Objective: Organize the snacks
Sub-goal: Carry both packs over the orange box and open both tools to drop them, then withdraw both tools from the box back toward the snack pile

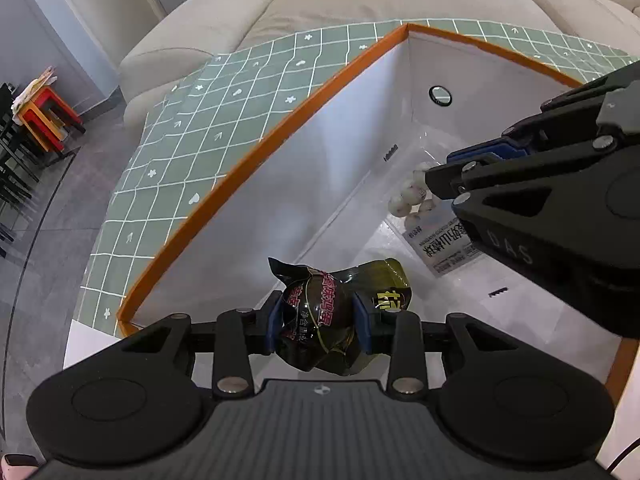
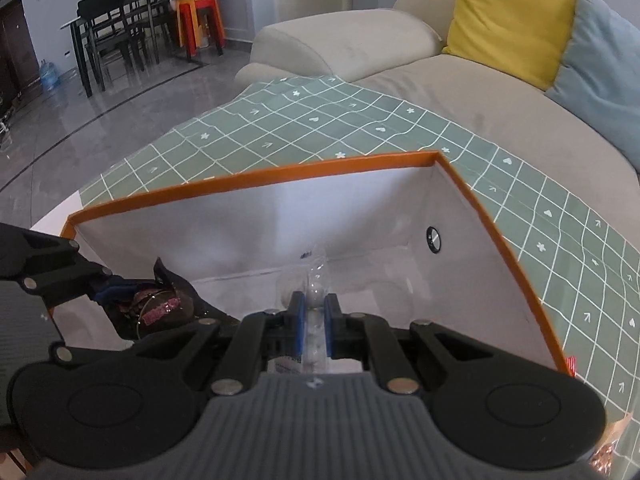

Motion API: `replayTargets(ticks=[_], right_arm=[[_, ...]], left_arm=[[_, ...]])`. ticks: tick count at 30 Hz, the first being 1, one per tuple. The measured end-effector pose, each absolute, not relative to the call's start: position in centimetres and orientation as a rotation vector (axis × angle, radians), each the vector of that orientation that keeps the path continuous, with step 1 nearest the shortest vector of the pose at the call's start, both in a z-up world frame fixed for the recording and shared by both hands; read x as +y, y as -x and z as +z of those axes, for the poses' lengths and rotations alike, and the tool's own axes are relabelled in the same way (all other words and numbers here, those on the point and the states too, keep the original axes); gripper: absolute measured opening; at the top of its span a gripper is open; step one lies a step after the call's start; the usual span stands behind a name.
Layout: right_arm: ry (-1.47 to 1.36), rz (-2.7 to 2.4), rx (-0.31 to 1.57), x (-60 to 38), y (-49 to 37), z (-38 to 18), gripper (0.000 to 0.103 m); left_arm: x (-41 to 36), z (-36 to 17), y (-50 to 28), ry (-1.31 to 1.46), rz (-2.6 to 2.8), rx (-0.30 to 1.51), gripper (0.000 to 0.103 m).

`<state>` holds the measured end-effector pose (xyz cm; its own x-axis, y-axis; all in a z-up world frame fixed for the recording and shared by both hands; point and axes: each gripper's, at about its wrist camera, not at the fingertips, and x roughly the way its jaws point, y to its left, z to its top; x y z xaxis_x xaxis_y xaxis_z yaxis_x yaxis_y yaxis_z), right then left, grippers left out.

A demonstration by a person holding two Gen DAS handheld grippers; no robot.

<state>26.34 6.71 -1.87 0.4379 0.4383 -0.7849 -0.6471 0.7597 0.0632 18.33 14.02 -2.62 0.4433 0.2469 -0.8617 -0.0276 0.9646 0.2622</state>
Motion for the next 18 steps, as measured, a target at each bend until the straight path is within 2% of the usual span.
replayTargets(ticks=[5,7,10,13,15,17,18], right_arm=[[0.261,0.660,0.916,6.7,-26.8,-2.5,0.006],[0.266,0.652,0.908,6.6,-26.8,-2.5,0.007],[0.268,0.643,0.896,6.5,-26.6,-2.1,0.008],[0.280,0.644,0.879,6.5,-26.3,-1.6,0.021],[0.298,0.642,0.859,6.5,-26.0,-1.2,0.023],[0.309,0.639,0.846,6.4,-25.7,-0.9,0.031],[0.312,0.637,0.839,6.4,-25.5,-0.8,0.032]], left_arm=[[14.1,-3.0,-18.6,-0.227,0.184,1.130,0.042],[14.2,-3.0,-18.6,-0.223,0.189,1.127,0.047],[14.2,-2.6,-18.5,-0.223,0.201,1.107,0.048],[14.0,-2.3,-18.4,-0.231,0.199,1.096,0.052],[13.8,-1.9,-18.1,-0.234,0.194,1.085,0.058],[13.6,-1.7,-17.8,-0.238,0.196,1.075,0.060],[13.6,-1.5,-17.7,-0.238,0.196,1.070,0.060]])
